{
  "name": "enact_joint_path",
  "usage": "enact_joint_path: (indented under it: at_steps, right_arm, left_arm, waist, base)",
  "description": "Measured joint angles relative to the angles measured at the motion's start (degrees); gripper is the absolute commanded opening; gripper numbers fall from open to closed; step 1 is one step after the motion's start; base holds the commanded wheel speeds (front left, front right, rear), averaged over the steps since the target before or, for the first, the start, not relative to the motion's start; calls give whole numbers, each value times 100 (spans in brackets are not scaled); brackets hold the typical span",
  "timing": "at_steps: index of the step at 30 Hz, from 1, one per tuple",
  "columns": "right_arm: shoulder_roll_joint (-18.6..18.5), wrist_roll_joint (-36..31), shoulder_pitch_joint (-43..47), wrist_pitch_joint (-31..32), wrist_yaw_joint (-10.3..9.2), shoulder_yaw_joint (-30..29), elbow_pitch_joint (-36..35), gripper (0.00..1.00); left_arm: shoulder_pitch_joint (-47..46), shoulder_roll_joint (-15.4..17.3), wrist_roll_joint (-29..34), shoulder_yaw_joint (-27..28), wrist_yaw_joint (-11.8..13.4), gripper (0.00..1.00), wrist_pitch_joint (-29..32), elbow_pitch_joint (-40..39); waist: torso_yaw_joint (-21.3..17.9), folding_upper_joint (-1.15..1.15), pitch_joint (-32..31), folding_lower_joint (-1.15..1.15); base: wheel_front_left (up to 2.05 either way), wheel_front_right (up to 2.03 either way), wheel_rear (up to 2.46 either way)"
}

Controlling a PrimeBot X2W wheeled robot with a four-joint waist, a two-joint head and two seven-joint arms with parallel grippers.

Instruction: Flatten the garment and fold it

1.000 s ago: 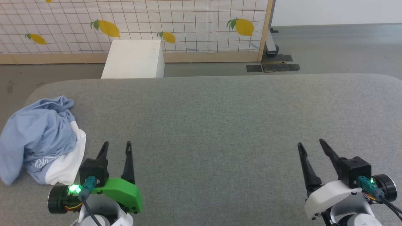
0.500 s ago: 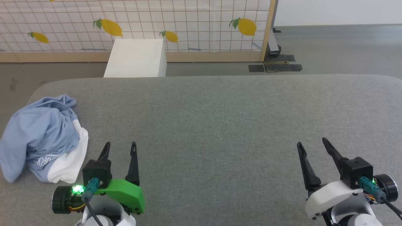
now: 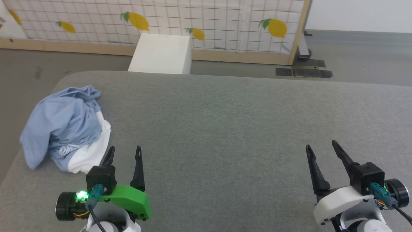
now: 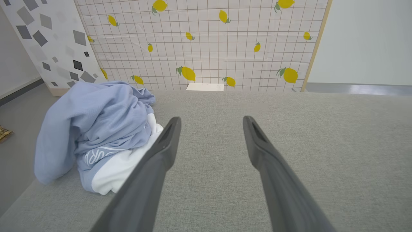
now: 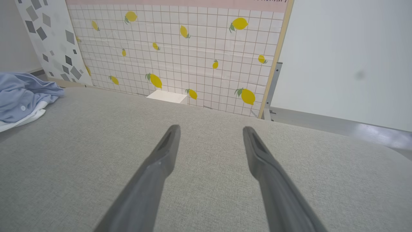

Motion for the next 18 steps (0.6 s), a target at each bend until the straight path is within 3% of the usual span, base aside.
enact_joint_path:
  at_steps: [18]
  right_arm:
    - [1, 0, -1, -130, 0, -3, 15, 100]
  left_arm:
    - [-1, 41, -199, -73, 176, 100, -222, 85]
  waist:
    - [864, 0, 29, 0]
  base:
    - [0, 0, 0]
